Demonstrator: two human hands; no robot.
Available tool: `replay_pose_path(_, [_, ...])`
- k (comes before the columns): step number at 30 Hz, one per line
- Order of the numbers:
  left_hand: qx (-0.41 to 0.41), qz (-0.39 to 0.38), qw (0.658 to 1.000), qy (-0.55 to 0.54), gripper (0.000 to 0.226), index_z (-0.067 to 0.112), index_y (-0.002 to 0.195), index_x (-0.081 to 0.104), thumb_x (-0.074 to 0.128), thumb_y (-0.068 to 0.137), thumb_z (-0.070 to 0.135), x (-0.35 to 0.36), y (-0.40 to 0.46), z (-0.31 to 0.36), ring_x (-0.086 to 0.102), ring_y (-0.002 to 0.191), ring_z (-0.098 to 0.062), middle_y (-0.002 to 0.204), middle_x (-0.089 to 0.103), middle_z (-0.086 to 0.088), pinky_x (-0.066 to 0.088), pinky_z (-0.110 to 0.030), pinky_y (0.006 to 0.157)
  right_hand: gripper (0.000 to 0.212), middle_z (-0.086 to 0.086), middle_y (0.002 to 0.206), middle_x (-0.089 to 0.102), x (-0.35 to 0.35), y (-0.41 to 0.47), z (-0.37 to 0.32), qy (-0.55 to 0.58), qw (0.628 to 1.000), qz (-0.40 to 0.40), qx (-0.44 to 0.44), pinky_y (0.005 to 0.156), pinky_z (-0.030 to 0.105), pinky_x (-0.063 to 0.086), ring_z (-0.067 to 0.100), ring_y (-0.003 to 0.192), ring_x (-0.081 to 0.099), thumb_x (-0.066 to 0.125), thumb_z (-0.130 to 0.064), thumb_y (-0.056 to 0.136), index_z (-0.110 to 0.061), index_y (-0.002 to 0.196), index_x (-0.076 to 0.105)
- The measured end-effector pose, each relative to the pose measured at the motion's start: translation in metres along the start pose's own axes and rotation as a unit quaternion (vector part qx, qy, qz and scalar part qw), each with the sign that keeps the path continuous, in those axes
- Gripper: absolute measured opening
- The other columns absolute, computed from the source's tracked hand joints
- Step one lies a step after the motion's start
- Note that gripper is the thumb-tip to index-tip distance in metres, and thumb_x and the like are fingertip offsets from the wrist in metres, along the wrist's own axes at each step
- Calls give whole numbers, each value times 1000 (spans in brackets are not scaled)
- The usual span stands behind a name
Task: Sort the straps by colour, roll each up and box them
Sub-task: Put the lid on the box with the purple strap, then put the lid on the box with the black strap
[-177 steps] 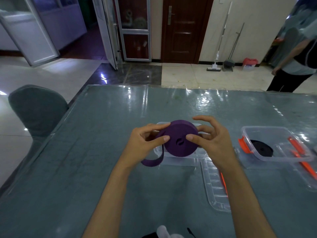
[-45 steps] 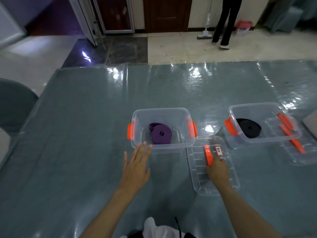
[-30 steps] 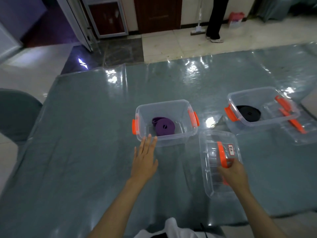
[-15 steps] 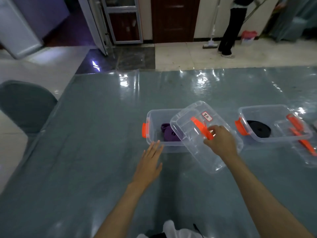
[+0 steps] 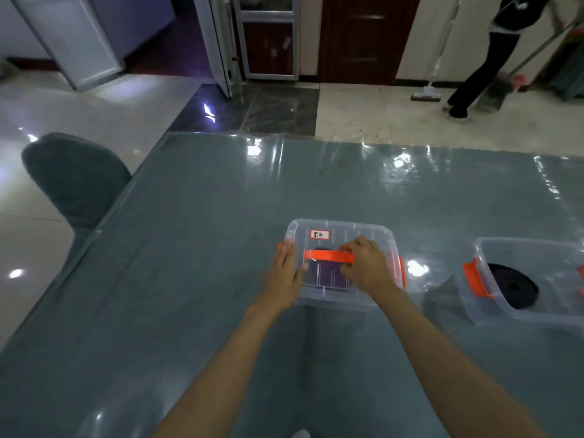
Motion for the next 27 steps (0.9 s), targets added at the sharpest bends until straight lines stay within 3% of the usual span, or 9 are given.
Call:
replay_pose_path(5, [-88,104,982,-129,55,21,167,24,40,114,19,12,9,-7,9,163,-21,176,12,-6,12,-43,132,41,12,131,65,5,-23,26,3,992,111,-57,104,51,46,39,125,58,69,-3,89,-15,128,72])
replay_pose_path(8, [-193,125,943,-239,71,19,168,16,55,110,28,18,11,-13,23,160,-24,174,20,-6,22,-41,129,52,20,155,49,9,-40,53,9,963,249,106,112,55,38,42,144,45,62,-15,96,-12,148,56])
replay_pose_path(10, [-255,126,905,-318,73,18,166,26,63,105,34,22,11,-16,46,148,-29,166,40,-10,36,-44,123,65,24,156,47,14,-44,74,199,917,223,265,115,53,38,42,144,45,66,-34,98,-5,153,46])
replay_pose_path(13, [-229,197,893,-333,53,21,149,56,71,100,29,23,3,-13,67,120,-20,133,68,2,54,-25,100,68,12,120,73,17,-48,77,370,853,201,309,94,41,53,30,109,68,66,-61,87,-9,131,67])
replay_pose_path(15, [-194,259,895,-306,45,19,142,64,72,98,20,21,-2,-5,68,113,-9,125,72,10,48,-3,86,50,9,114,78,14,-52,71,277,883,276,260,92,40,56,27,104,72,67,-46,94,-15,132,70])
replay_pose_path(17, [-173,284,904,-268,39,14,138,69,71,99,14,19,-3,2,69,117,-9,130,74,3,45,0,89,36,10,101,80,12,-51,65,199,900,313,229,78,34,54,26,89,74,64,-35,102,-23,135,71])
replay_pose_path(19, [-161,291,916,-225,36,10,136,70,68,100,13,16,-3,8,67,126,-15,137,71,-4,44,-7,98,31,10,81,76,10,-48,59,132,914,310,226,64,28,42,22,66,65,61,-33,106,-27,134,71])
replay_pose_path(23, [-131,248,951,-128,40,17,146,62,59,106,20,5,-11,14,68,124,-26,138,70,-4,49,-26,102,30,4,69,68,-1,-52,58,117,937,272,186,54,25,35,12,55,51,55,-30,108,-22,132,71])
replay_pose_path(27, [-79,100,985,114,54,21,163,34,42,111,33,-8,-26,22,50,138,-33,157,50,-8,46,-48,110,38,6,103,74,-19,-70,73,114,976,131,132,74,31,53,15,82,66,54,-35,107,-22,143,61])
Point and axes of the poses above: each hand's wrist, its own y-axis towards the middle knuckle, its own x-axis out of the palm, z = x × y, the point moved 2 cm from there along y, towards the middle knuckle
